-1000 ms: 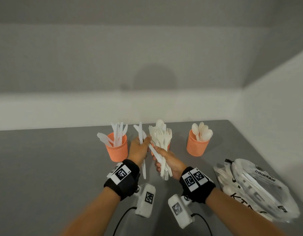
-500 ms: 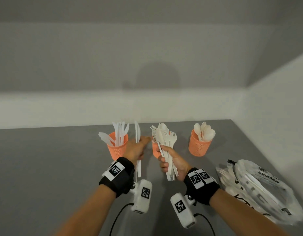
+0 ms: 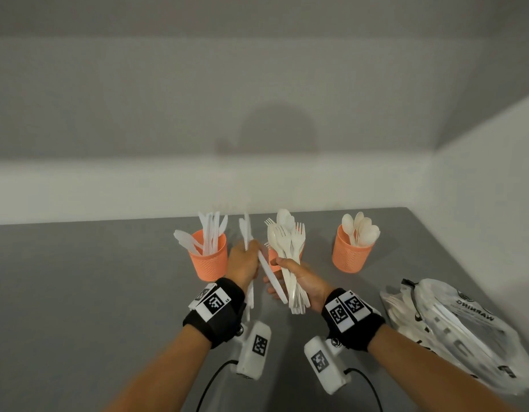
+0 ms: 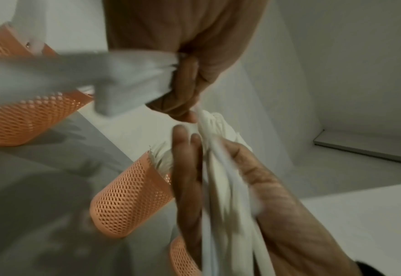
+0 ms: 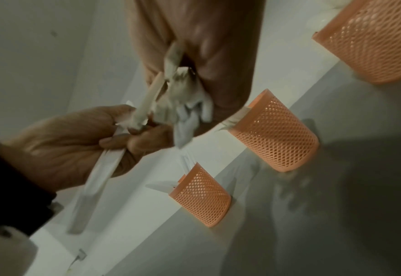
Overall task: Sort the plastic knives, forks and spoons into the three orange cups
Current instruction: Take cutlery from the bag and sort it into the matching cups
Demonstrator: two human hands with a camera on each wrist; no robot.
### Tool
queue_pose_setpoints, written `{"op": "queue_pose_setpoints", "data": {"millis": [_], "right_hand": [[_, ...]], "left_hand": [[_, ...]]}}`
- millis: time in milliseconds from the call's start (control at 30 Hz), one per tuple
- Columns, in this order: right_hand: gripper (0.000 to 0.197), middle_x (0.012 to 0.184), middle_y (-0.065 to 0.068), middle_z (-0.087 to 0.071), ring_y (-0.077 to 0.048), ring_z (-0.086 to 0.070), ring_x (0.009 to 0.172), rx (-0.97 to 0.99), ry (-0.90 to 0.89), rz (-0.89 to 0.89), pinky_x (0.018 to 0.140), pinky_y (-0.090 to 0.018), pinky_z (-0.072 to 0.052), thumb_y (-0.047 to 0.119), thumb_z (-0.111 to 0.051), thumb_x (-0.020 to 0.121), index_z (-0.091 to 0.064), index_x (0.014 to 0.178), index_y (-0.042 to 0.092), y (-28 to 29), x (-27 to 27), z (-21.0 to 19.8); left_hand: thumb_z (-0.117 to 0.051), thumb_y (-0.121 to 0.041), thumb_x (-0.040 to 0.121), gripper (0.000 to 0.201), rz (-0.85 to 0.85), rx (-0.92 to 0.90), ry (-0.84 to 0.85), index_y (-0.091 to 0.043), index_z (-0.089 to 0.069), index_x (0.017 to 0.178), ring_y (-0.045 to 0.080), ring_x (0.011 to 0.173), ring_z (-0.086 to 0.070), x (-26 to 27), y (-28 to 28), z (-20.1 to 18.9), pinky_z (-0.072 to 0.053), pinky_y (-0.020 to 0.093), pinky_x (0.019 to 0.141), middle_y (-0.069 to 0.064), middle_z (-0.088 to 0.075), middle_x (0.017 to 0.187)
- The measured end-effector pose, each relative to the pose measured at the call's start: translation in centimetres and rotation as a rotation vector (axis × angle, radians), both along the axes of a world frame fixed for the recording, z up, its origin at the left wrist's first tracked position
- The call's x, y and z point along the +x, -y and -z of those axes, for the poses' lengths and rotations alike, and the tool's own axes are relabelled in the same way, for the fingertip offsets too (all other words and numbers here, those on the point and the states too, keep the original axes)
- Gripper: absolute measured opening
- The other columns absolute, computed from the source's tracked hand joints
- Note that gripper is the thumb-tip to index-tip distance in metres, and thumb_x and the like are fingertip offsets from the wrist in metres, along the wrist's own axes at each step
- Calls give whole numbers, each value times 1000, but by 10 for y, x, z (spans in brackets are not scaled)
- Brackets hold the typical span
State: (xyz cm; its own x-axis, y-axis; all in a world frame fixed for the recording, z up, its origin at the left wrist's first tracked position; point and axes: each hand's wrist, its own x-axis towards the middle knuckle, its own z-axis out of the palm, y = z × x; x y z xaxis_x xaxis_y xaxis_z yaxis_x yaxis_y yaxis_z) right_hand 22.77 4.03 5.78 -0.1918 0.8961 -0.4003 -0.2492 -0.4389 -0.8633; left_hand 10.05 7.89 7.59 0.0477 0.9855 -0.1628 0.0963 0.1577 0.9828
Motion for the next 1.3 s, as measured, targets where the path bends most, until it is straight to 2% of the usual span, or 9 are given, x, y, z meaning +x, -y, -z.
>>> {"op": "queue_pose_setpoints", "data": {"millis": [133, 267, 367, 500, 700, 867, 967, 1133, 1300], "right_hand": [[21, 61, -6, -66, -17, -65, 50, 4, 72, 59, 50, -27, -55, 21, -55, 92, -53, 106, 5, -3, 3, 5], [4, 47, 4, -46, -6, -38, 34, 15, 99, 74, 36, -18, -36, 18, -57, 91, -54, 89, 16, -7, 8, 11], [4, 47, 6, -41, -4, -33, 34, 10, 104, 47, 34, -17, -31, 18, -56, 91, -53, 88, 18, -11, 7, 9], [22, 49, 4, -41, -3, -32, 33, 3, 83, 52, 34, -16, -31, 18, -57, 90, -50, 110, 16, -19, 4, 6], [11, 45, 4, -44, -5, -33, 32, 19, 157, 81, 35, -16, -30, 18, -54, 92, -49, 84, 13, -22, 2, 0], [16, 45, 3, -46, -6, -37, 33, -8, 166, 130, 35, -17, -32, 19, -56, 91, -50, 78, 12, -22, 3, 4], [16, 47, 2, -44, -6, -36, 33, -10, 171, 123, 35, -16, -32, 20, -56, 91, -50, 79, 12, -23, 2, 5], [22, 43, 4, -42, -5, -33, 30, 12, 165, 104, 33, -16, -29, 18, -54, 92, -46, 72, 12, -22, -3, 2], [21, 42, 5, -42, -5, -33, 29, 44, 131, 103, 34, -15, -29, 16, -53, 93, -46, 73, 11, -21, -6, 6]], "left_hand": [[-32, -28, 101, 38, -161, -34, 102, -15, -46, 68, 14, 48, -44, -12, -13, -2, -37, 21, 45, -2, -48, 47], [-41, -23, 99, 26, -289, -62, 331, -12, -46, 75, 6, 30, -37, -34, -36, -5, -34, 16, 33, 1, -34, 52], [-55, -34, 91, 36, -408, 96, 243, -13, -44, 65, 4, 27, -32, -56, -57, -23, -31, 14, 34, -3, -38, 40], [-53, -46, 89, 46, -483, 274, 189, -15, -38, 58, 5, 32, -37, -72, -84, -48, -36, 11, 37, 5, -39, 51], [-53, -43, 90, 52, -425, 311, 11, -10, -46, 52, 0, 34, -46, -69, -110, -19, -43, 10, 48, 7, -48, 50], [-63, -17, 86, 10, -308, 343, -153, -18, -55, 81, 19, 64, -60, -67, -112, 21, -48, 30, 72, 8, -59, 74], [-59, -10, 87, 16, -244, 383, -360, -10, -55, 103, 25, 76, -55, -67, -115, 28, -41, 28, 73, 9, -54, 80], [-46, -23, 91, 27, -184, 587, -618, -3, -64, 95, 30, 94, -54, -64, -108, 22, -35, 26, 80, 16, -62, 96], [-49, -12, 92, 20, -208, 714, -358, -5, -67, 95, 14, 89, -55, -37, -77, -22, -38, 13, 75, 3, -64, 95]]}}
